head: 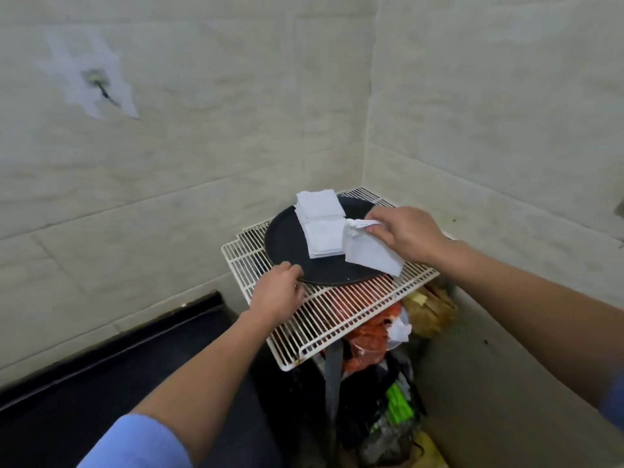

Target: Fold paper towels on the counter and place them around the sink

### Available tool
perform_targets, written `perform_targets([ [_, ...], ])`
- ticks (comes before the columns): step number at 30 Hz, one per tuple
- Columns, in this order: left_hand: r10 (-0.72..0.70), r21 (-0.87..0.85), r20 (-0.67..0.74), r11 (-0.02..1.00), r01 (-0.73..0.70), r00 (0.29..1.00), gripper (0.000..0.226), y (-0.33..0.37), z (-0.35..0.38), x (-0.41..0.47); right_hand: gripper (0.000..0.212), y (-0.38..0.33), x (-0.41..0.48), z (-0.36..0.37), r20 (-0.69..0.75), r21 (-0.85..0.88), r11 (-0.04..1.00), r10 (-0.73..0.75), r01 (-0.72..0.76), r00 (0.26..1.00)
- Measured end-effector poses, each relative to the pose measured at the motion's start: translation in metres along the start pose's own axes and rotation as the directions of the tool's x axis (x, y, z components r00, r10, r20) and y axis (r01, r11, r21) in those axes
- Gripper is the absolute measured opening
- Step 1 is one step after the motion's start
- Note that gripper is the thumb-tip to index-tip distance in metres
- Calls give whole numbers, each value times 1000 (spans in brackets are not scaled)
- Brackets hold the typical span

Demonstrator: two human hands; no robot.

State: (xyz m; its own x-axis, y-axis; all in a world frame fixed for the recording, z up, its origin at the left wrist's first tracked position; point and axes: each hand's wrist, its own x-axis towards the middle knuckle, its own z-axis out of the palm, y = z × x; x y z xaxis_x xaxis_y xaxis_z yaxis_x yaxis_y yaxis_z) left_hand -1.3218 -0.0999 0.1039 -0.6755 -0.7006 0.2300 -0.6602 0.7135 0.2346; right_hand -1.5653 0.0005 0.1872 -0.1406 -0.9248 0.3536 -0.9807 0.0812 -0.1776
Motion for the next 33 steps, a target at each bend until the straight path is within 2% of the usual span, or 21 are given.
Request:
perform_targets([
  [6,-50,65,4,997,49,999,21,-14,14,38,23,7,63,24,86,40,991,-129,126,988],
  [11,-79,36,9,996,79,997,21,-25,29,64,22,11,108,55,146,60,980,-199,192,969],
  [21,-63,-20,-88,998,61,994,24,-41,57,66,29,37,167,134,288,34,997,-75,68,955],
  [24,-65,-39,-109,997,61,992,24,-42,60,65,33,39,167,148,266,2,996,-84,86,960],
  [27,-74,-44,-117,997,69,990,23,-43,62,66,38,38,157,153,118,-94,989,-106,118,987],
  [29,-77,-35,-121,997,73,990,24,-42,63,66,47,36,146,154,45,-77,986,-146,149,988],
  [31,-79,-24,-122,997,76,989,24,-42,63,66,60,31,136,156,85,-24,981,-188,191,978],
  [33,-83,-11,-123,997,82,989,25,-40,63,65,65,29,127,164,208,-14,975,-214,222,954],
])
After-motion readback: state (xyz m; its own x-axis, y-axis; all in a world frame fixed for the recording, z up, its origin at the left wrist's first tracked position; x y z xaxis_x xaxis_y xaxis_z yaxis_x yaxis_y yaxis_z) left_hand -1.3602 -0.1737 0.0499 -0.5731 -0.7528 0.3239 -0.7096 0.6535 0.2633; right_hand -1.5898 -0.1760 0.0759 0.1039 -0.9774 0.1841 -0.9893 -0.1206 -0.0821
